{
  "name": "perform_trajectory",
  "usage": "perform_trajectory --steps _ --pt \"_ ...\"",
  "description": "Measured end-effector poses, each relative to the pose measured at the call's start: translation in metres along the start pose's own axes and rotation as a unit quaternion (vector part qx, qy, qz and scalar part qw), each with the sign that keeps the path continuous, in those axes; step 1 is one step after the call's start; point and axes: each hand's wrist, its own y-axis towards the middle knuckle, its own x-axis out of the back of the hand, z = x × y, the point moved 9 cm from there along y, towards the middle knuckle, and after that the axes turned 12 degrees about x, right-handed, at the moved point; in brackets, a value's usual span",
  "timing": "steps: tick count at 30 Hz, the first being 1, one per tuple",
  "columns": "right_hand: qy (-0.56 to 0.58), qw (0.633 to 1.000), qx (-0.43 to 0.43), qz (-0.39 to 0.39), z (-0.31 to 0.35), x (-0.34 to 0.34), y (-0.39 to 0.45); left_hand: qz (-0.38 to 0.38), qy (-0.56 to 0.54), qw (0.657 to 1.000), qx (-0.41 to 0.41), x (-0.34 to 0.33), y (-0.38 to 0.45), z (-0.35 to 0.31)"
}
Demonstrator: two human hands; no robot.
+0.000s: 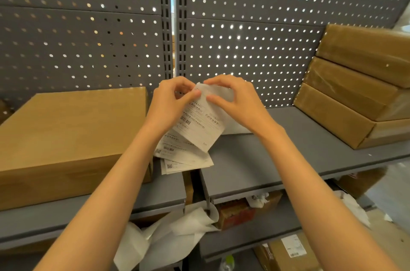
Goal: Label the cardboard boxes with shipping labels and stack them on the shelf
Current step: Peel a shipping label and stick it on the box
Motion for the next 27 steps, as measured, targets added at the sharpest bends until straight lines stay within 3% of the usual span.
perform_trajectory --steps 27 --pt "0.112 0.992 -0.046 0.04 -0.018 -0.01 -0.005 -0.043 0.014 0.999 -0.014 0.002 -0.011 -0.01"
